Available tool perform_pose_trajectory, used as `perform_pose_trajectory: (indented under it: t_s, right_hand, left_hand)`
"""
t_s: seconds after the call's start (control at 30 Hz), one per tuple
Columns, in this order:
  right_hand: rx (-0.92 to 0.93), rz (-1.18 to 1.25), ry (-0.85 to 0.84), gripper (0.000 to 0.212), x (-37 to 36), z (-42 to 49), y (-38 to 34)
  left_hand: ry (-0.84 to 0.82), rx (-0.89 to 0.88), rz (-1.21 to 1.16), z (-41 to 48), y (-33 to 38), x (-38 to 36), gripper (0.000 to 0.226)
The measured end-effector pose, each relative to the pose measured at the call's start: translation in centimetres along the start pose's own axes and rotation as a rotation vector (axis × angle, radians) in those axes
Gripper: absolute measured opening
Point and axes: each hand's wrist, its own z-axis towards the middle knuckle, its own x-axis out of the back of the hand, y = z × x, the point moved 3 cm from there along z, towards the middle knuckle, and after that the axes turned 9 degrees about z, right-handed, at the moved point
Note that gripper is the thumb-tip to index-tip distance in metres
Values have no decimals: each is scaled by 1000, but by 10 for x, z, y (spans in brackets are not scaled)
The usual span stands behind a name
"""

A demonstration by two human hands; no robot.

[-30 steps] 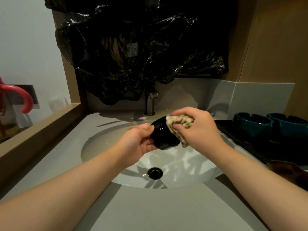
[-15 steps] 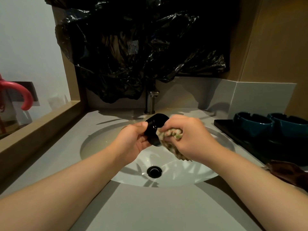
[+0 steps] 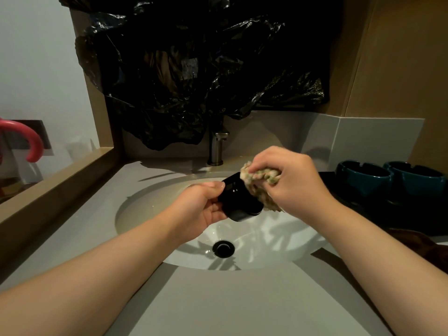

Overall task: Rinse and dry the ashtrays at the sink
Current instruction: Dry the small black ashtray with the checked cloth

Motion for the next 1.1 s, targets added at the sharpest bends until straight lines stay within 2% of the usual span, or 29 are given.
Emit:
perform_pose_trajectory:
  t_s: [0.07, 0.2, 0.37, 0.47, 0.53, 0.6, 0.67, 0.73, 0.83, 0.93, 1.0, 1.03, 1.1]
  right_hand:
    - [-36, -50, -63, 29, -8, 0, 4]
    - [-232, -149, -197, 24, -11, -3, 18]
    - [-296, 64, -354, 25, -12, -6, 7]
    - [-349, -44, -383, 35, -9, -6, 10]
    - [-377, -190, -365, 36, -7, -4, 15]
    - [-368, -256, -266, 31, -7, -1, 18]
    - [-338, -139, -87, 25, -9, -2, 15]
    - [-306, 61, 7, 19, -13, -3, 8]
    - [-320, 257, -132, 18, -17, -4, -2]
    - [-463, 136, -336, 29, -9, -5, 6]
    - [-571, -32, -359, 33, -3, -5, 21]
    - [-628, -47, -299, 31, 0, -5, 31]
    - [-784, 141, -120, 20, 5, -5, 48]
  left_hand:
    - [-9, -16, 5, -1, 1, -2, 25]
    - [14, -52, -47, 0, 5, 4, 23]
    - [77, -53, -100, 2, 1, 7, 30]
    - [45, -39, -26, 1, 1, 4, 28]
    - [12, -27, 41, -1, 1, -1, 22]
    - [-1, -26, 65, -2, 0, -5, 20]
    - [4, -24, 78, -2, -1, -7, 19]
    - [12, -24, 67, -3, -2, -7, 18]
    - [44, -44, -46, -2, 1, -2, 23]
    - [68, -54, -88, -3, 5, 0, 23]
    - [102, -80, -5, -3, 8, 0, 20]
    - [146, -114, 136, -2, 11, 2, 18]
    - [277, -236, 612, -3, 16, 7, 13]
